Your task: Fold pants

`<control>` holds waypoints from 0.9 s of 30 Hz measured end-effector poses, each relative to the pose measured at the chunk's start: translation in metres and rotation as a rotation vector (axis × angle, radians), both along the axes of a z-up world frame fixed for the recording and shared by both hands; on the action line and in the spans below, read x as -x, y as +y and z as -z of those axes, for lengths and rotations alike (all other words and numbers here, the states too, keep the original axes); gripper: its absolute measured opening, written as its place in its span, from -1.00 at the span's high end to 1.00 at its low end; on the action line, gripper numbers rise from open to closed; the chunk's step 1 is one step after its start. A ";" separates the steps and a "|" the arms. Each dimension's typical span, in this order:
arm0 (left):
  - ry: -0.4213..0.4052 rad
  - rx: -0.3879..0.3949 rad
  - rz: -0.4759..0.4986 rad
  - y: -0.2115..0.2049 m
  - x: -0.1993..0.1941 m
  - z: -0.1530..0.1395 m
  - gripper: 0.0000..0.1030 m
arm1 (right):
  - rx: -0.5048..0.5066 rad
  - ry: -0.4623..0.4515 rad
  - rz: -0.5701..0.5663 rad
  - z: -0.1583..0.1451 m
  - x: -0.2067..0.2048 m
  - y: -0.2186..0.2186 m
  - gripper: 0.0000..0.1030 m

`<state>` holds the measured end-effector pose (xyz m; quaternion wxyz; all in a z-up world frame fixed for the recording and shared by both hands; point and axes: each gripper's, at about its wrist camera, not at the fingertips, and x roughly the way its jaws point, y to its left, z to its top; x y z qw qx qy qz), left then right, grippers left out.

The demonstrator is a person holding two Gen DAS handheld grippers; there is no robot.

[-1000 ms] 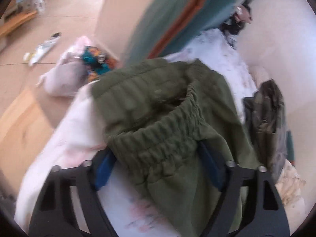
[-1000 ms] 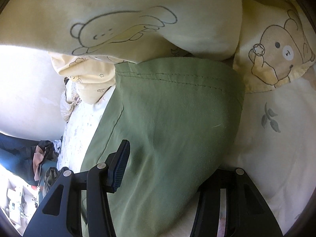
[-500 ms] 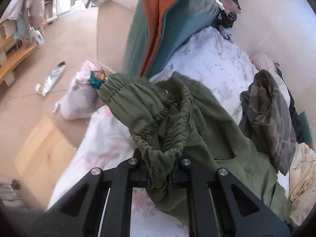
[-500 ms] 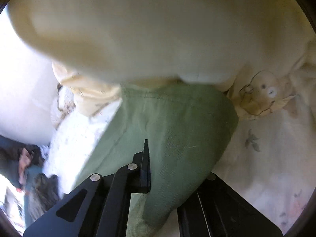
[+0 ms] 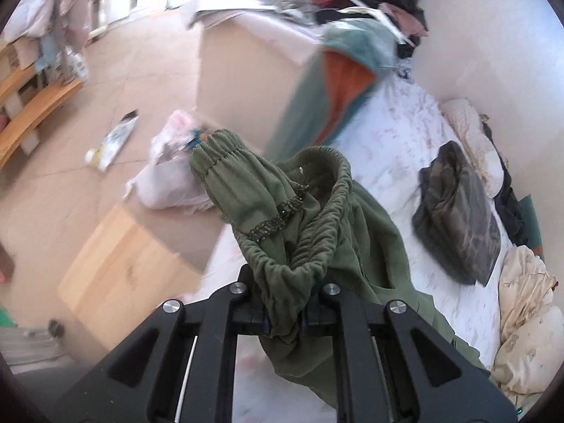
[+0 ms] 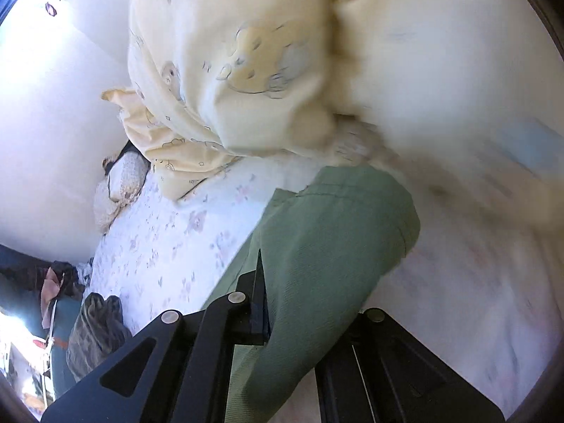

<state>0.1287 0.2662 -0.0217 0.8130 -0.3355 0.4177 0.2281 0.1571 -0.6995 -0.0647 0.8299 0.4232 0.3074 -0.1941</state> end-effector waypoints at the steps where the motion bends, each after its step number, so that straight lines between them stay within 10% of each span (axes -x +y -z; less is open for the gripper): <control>1: 0.000 0.029 -0.001 0.007 0.018 -0.002 0.83 | -0.026 0.008 0.020 0.003 0.015 0.004 0.98; 12: 0.197 -0.036 0.116 0.019 0.050 0.045 0.82 | 0.015 0.507 -0.013 0.053 0.062 0.029 0.80; 15: 0.237 -0.058 0.132 0.015 0.052 0.055 0.81 | 0.213 0.666 0.003 0.031 0.050 0.033 0.03; 18: 0.216 -0.034 0.126 0.016 0.057 0.054 0.81 | 0.458 0.750 -0.010 -0.005 0.035 0.045 -0.05; 22: 0.192 -0.028 0.128 0.015 0.061 0.049 0.81 | 0.513 0.526 -0.121 -0.063 0.024 0.105 -0.05; 27: 0.192 -0.062 0.138 0.007 0.060 0.045 0.80 | 0.295 0.242 -0.679 -0.068 0.003 0.290 0.05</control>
